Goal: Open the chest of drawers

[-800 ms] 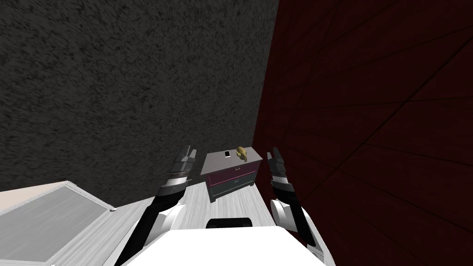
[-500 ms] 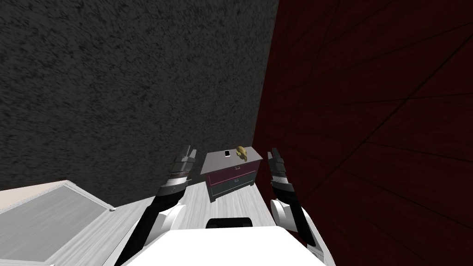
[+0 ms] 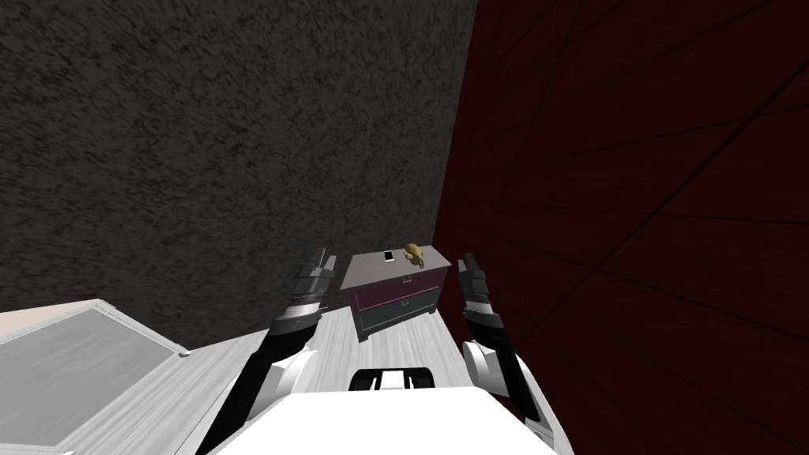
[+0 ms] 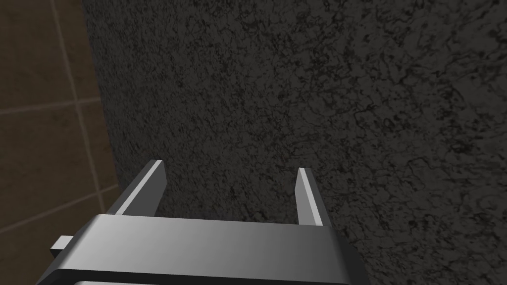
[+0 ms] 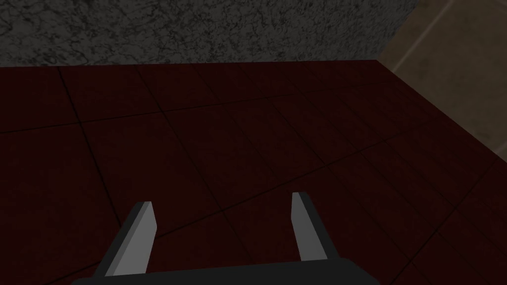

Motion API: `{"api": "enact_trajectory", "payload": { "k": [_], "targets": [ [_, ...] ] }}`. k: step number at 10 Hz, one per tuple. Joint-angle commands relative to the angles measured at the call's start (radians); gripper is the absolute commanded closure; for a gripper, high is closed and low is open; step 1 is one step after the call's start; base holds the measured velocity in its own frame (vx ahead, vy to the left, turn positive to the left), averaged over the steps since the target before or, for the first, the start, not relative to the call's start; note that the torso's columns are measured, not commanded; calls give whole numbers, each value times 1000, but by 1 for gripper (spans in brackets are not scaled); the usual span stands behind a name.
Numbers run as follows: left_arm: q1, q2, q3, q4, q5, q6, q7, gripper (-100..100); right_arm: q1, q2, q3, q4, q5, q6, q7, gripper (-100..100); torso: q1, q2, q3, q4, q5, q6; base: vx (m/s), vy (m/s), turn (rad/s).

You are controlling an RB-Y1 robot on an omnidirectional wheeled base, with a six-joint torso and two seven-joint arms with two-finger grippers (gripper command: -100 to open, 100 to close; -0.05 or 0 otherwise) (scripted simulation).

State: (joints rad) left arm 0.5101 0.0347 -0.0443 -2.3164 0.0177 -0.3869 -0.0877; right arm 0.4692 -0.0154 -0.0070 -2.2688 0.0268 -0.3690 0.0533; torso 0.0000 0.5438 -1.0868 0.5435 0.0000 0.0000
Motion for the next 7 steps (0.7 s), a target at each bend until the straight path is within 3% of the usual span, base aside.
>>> {"api": "enact_trajectory", "payload": {
  "k": [1, 2, 4, 6, 7],
  "targets": [
    [0, 0, 0, 0, 0, 0, 0, 0, 0, 0, 0, 0, 0, 0, 0, 0, 0, 74, -148, 74, 0, 0, 0, 0, 0],
    [0, 0, 0, 0, 0, 0, 0, 0, -1, -33, 7, 14, 23, 17, 3, -100, 0, 148, -295, 148, 0, 0, 6, 12, 20],
    [0, 0, 0, 0, 0, 0, 0, 0, -3, -72, 23, 47, 77, 58, 9, -100, 1, 191, -384, 190, 0, 0, 3, 34, 29],
    [0, 0, 0, 0, 0, 0, 0, 0, -7, -103, 47, 97, 137, 114, 19, -100, 1, 194, -389, 194, 0, 0, -6, 55, 45],
    [0, 0, 0, 0, 0, 0, 0, 0, -7, -103, 47, 97, 158, 120, 19, -100, 1, 195, -389, 195, 0, 0, -2, 41, 13]
  ]
}}
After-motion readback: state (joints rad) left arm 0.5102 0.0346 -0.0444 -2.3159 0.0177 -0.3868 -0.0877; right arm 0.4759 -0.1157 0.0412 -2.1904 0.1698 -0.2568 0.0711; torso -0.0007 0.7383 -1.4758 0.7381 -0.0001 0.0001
